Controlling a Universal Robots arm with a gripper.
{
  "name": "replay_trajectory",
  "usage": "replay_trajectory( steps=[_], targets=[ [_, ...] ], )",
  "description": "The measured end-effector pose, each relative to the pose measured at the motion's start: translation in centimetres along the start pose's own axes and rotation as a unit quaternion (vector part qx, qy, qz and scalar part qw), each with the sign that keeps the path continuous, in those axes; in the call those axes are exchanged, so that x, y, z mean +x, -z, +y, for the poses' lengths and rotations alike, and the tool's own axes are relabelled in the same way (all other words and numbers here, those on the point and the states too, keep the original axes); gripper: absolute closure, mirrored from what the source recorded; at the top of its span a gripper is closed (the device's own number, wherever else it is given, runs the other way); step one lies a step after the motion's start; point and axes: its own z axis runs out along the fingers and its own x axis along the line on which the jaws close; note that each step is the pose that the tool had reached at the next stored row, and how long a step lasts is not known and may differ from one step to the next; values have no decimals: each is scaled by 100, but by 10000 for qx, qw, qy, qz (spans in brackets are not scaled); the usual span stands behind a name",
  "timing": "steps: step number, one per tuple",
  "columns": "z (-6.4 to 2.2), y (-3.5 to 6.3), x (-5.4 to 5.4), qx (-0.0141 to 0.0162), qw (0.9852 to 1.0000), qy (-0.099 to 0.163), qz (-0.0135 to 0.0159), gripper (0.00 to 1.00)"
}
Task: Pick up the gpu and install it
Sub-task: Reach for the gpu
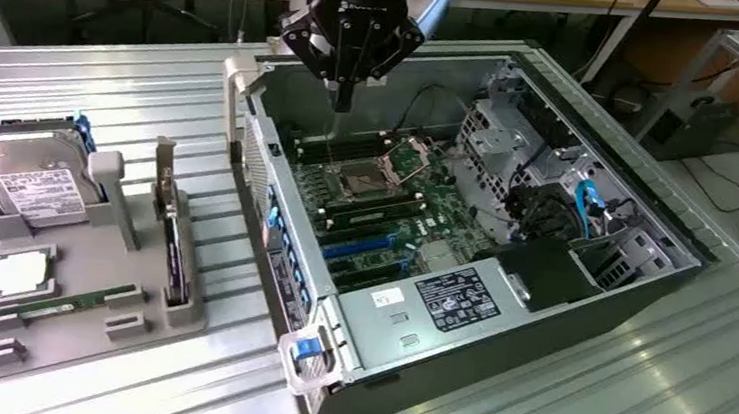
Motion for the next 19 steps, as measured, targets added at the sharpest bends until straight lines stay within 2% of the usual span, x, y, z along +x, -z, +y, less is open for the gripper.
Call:
replay_trajectory(
  steps=[13, 15, 19],
  targets=[
    [-7, 1, 10, 1, 10000, -1, 0, 89],
    [-22, 2, 54, 0, 10000, 0, 0, 89],
    [-96, 11, 270, 0, 10000, 0, -1, 89]
  ],
)
